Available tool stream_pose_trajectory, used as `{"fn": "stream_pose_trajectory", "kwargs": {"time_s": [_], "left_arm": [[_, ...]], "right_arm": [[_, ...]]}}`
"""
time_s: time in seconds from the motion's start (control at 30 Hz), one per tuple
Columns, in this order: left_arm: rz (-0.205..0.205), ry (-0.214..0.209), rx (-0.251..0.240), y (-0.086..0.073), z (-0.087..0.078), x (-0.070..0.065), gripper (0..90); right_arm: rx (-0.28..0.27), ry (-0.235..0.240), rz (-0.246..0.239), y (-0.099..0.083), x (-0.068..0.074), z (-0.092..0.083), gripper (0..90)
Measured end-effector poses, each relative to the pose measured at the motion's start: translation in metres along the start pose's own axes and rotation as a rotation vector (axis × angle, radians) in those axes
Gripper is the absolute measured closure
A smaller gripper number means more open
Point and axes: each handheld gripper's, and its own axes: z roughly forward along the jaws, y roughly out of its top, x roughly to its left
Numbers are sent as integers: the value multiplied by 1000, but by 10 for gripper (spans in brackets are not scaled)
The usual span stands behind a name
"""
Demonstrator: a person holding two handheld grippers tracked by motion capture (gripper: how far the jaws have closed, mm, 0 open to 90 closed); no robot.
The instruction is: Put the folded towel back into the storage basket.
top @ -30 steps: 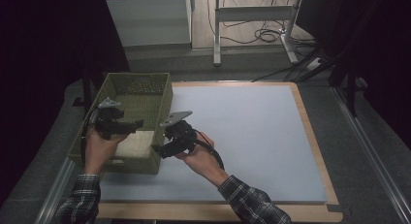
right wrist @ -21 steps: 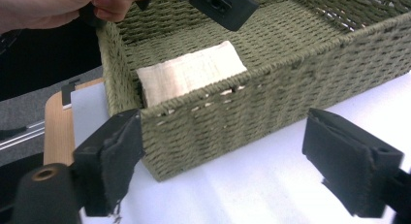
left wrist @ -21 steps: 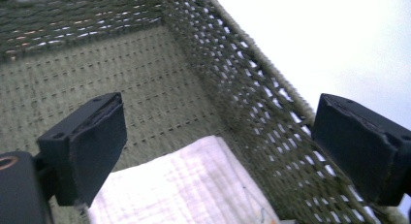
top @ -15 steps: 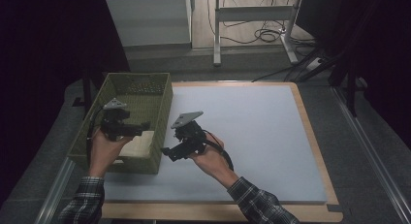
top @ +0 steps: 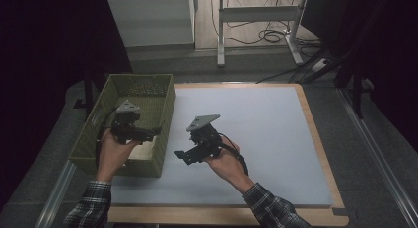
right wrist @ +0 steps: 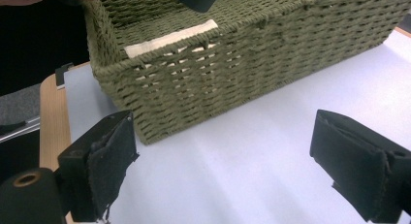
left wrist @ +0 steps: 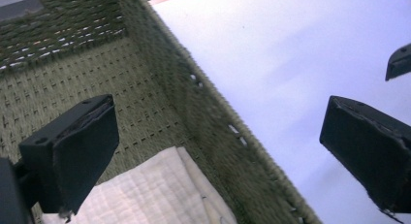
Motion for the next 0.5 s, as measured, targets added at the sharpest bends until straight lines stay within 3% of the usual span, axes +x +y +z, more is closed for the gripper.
{"fn": "stream_pose_trajectory", "kwargs": {"time_s": [0.5], "left_arm": [[61, -29, 3, 8, 10, -33, 4]], "right_arm": [[16, -17, 23, -23, -12, -19, 75]]}}
